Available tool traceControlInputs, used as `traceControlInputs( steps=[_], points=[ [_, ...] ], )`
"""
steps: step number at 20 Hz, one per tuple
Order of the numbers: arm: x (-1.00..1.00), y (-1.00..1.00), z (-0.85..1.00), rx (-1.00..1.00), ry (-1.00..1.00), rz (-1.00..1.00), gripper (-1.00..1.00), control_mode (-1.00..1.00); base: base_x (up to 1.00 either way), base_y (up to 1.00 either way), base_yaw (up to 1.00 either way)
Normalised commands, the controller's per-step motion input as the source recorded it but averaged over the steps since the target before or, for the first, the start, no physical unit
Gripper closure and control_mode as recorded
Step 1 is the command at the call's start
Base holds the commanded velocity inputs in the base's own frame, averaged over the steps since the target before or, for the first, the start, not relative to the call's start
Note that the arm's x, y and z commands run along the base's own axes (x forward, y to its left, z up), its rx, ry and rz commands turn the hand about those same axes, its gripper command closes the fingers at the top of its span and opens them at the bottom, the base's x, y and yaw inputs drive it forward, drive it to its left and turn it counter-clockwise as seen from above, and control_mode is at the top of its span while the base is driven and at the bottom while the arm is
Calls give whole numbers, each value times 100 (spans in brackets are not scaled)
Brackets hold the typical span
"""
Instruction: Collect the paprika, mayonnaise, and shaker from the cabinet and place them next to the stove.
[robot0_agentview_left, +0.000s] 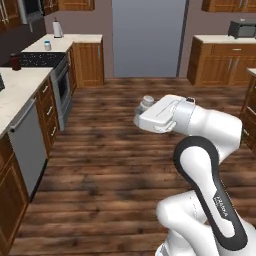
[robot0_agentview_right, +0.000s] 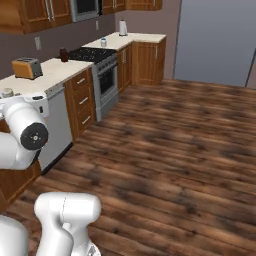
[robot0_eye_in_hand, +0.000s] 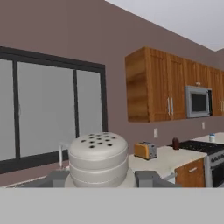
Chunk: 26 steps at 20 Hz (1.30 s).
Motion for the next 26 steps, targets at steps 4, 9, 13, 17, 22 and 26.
traceControlInputs(
  steps=[4, 9, 13, 17, 22, 26],
  points=[
    [0, 0, 0, 0, 0, 0, 100, 100, 100, 3, -27],
    [0, 0, 0, 0, 0, 0, 100, 100, 100, 0, -5],
    [0, 0, 0, 0, 0, 0, 100, 100, 100, 0, 5],
    [0, 0, 0, 0, 0, 0, 100, 100, 100, 0, 17],
    [0, 0, 0, 0, 0, 0, 100, 100, 100, 0, 24],
    [0, 0, 0, 0, 0, 0, 100, 100, 100, 0, 28]
  ],
)
